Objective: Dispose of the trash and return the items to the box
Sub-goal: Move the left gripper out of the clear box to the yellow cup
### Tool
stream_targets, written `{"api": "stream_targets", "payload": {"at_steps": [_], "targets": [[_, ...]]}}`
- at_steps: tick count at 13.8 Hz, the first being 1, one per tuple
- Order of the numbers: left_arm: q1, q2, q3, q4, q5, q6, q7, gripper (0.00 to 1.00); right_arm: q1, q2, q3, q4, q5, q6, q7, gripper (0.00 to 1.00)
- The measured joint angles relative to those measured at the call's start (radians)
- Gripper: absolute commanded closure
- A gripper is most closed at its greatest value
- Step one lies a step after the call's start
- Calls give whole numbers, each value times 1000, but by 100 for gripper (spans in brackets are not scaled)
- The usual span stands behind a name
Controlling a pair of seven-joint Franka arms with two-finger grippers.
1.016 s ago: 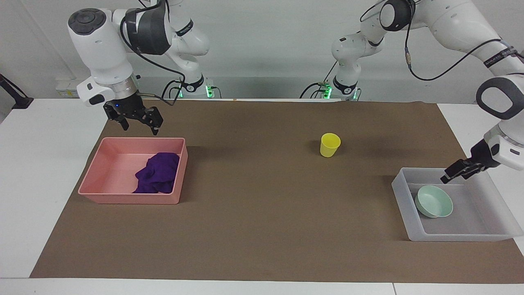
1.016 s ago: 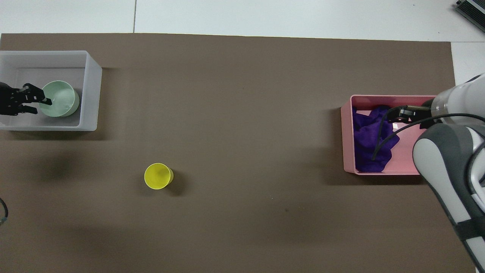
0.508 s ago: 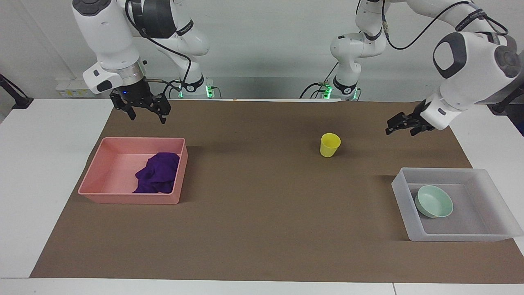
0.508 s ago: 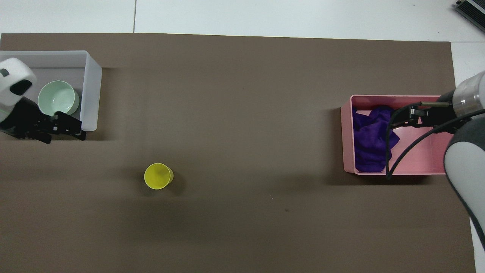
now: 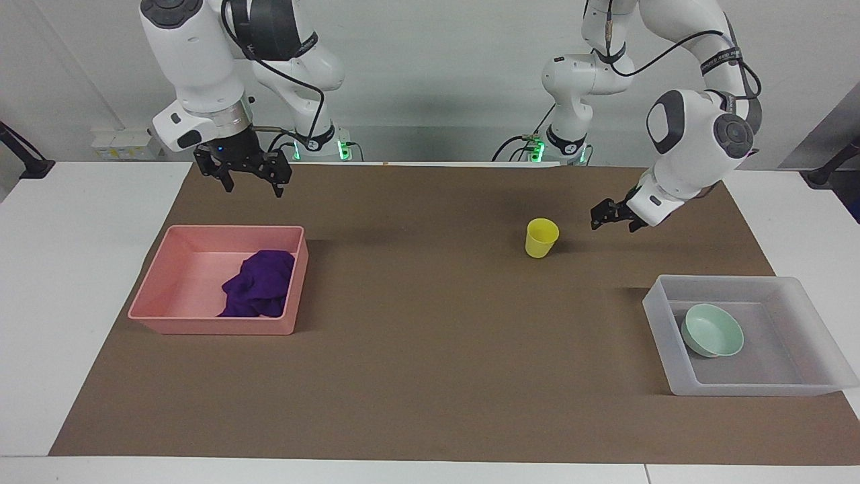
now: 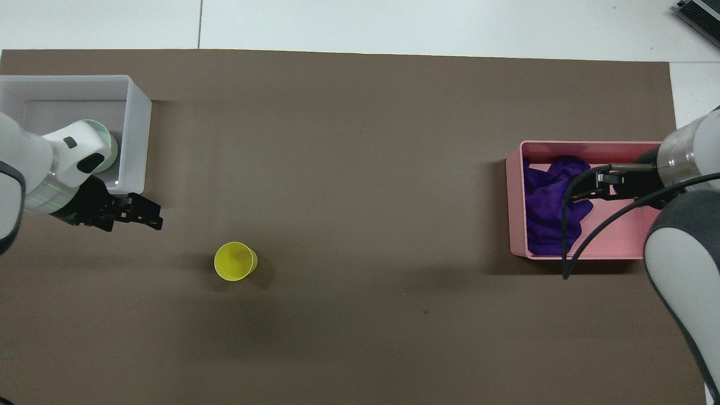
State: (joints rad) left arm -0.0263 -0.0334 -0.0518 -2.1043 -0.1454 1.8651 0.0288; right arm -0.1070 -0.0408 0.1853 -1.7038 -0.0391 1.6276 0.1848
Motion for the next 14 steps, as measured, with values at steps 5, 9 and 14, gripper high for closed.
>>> {"api": "stream_targets", "payload": {"at_steps": [5,9,14], "targets": [[-6,-34,2,-48,0,13,0,0,0,0,0,-1,0,-8,0,0],[-6,-34,5,-49,0,16,0,0,-4,-1,-1,3,17,-7,0,0],[0,-49,25,-49,0,15,1,0,-8,-1,-10,17,31,-7,0,0]]}}
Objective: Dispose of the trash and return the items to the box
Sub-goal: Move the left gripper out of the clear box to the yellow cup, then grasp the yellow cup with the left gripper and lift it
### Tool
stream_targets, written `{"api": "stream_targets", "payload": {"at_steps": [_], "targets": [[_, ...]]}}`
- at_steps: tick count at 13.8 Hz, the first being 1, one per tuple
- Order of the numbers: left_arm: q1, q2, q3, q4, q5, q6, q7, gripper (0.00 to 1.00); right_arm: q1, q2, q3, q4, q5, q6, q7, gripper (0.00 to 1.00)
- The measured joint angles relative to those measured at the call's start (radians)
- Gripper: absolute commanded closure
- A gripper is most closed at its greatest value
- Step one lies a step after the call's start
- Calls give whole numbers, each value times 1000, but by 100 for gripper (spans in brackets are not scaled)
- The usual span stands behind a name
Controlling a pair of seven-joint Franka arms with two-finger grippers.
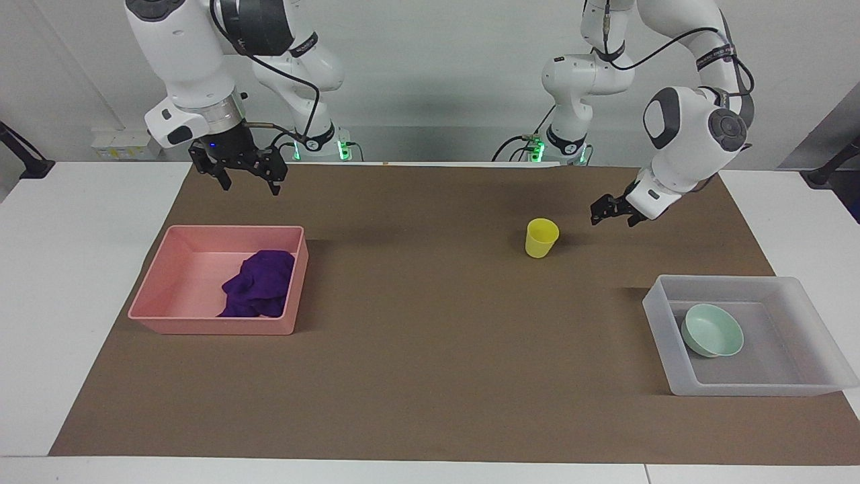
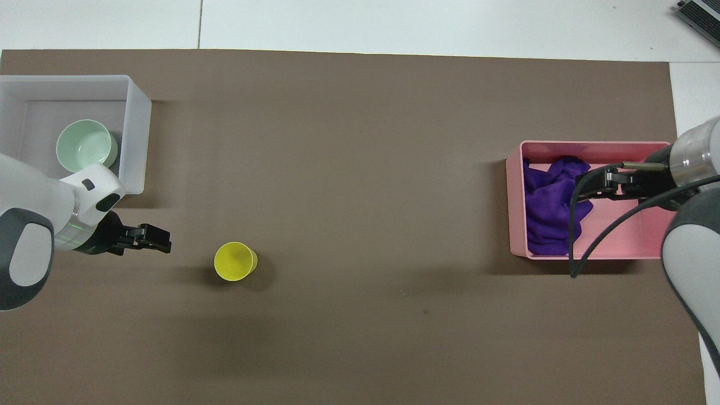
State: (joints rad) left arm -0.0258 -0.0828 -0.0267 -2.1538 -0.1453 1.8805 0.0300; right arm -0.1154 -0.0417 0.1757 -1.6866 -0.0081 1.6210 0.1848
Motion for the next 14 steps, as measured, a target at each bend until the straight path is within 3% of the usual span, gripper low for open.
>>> {"api": "stream_targets", "payload": {"at_steps": [6,9,14], "targets": [[4,-3,-4,-8,-4,0,0,0,1,0,2,0,1,0,0,0],[-15,-3,-9,-23,-68,19,0,0,0,0,0,0,1,0,0,0],[-124,3,-17,-180,-94,228,-47,0,0,0,0,0,1,0,0,0]]}}
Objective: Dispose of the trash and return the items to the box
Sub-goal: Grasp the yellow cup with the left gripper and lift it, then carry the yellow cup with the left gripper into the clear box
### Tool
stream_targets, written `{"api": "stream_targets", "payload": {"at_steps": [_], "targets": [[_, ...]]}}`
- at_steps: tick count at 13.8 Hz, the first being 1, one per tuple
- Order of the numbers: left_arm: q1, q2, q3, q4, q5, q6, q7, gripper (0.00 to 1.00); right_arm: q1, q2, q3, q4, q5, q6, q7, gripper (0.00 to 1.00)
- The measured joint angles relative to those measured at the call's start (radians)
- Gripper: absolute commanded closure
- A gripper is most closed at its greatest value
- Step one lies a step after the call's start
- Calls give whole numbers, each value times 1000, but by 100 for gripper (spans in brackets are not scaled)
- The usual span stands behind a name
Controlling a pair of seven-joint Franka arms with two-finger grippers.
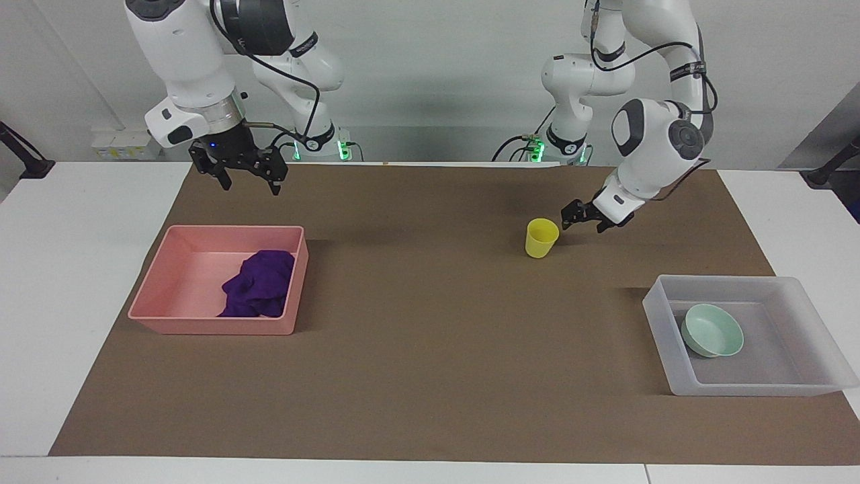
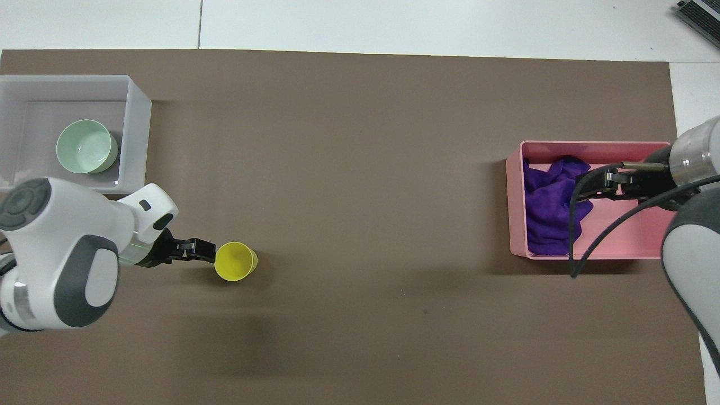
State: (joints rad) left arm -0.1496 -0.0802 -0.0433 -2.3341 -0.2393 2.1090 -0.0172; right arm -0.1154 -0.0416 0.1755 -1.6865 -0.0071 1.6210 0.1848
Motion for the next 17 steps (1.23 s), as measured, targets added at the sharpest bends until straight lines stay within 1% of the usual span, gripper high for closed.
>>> {"api": "stream_targets", "payload": {"at_steps": [1,2,3,4,5,10,13,17], "targets": [[-34,5,0,-33,-1,42,-42,1,0,0,0,0,0,0,0,0],[-69,13,-1,-53,-1,67,-83,35,0,0,0,0,0,0,0,0],[-93,21,-2,-61,-1,80,-111,72,0,0,0,0,0,0,0,0],[-104,25,-2,-61,-1,83,-127,91,0,0,0,0,0,0,0,0],[-105,27,-1,-61,-1,84,-131,100,0,0,0,0,0,0,0,0],[-103,30,14,-55,-1,84,-131,100,0,0,0,0,0,0,0,0],[-70,30,19,-13,-1,68,-134,100,0,0,0,0,0,0,0,0],[15,29,22,123,-1,-101,-134,100,0,0,0,0,0,0,0,0]]}}
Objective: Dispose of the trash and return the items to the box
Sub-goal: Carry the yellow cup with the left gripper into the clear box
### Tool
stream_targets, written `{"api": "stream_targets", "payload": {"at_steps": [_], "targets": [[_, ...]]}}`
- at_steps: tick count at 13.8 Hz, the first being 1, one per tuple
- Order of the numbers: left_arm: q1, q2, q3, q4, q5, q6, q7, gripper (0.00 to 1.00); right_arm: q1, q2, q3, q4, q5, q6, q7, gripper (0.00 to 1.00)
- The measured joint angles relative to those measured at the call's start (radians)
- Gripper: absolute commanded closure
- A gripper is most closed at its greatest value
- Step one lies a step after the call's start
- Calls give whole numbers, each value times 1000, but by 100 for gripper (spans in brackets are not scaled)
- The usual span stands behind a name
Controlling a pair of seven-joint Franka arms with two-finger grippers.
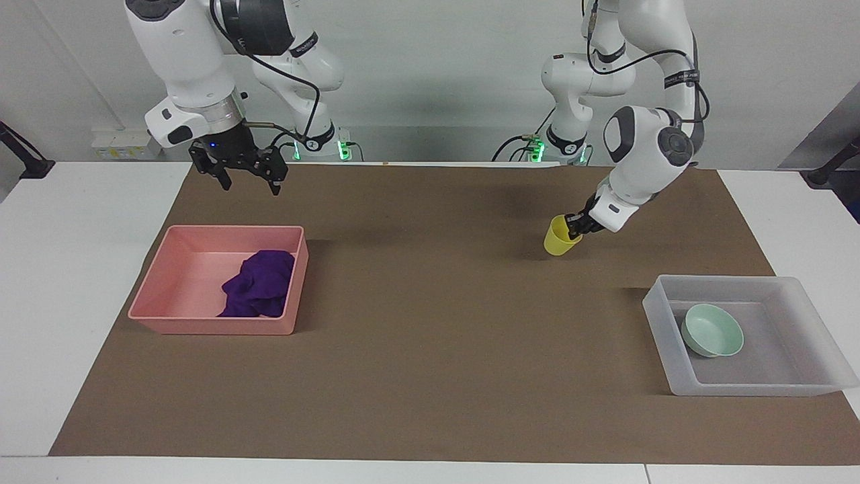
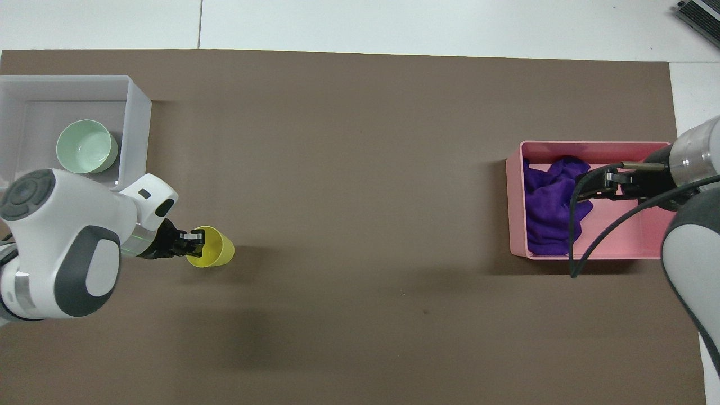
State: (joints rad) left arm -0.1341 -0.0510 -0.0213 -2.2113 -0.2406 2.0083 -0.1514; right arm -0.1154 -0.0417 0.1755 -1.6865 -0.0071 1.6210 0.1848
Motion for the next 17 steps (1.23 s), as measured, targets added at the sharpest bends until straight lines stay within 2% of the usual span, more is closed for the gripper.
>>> {"api": "stream_targets", "payload": {"at_steps": [6,13,17], "targets": [[109,19,2,188,0,-208,0,100,0,0,0,0,0,0,0,0],[229,55,4,361,0,-244,-18,100,0,0,0,0,0,0,0,0],[301,90,5,428,0,-245,-33,100,0,0,0,0,0,0,0,0]]}}
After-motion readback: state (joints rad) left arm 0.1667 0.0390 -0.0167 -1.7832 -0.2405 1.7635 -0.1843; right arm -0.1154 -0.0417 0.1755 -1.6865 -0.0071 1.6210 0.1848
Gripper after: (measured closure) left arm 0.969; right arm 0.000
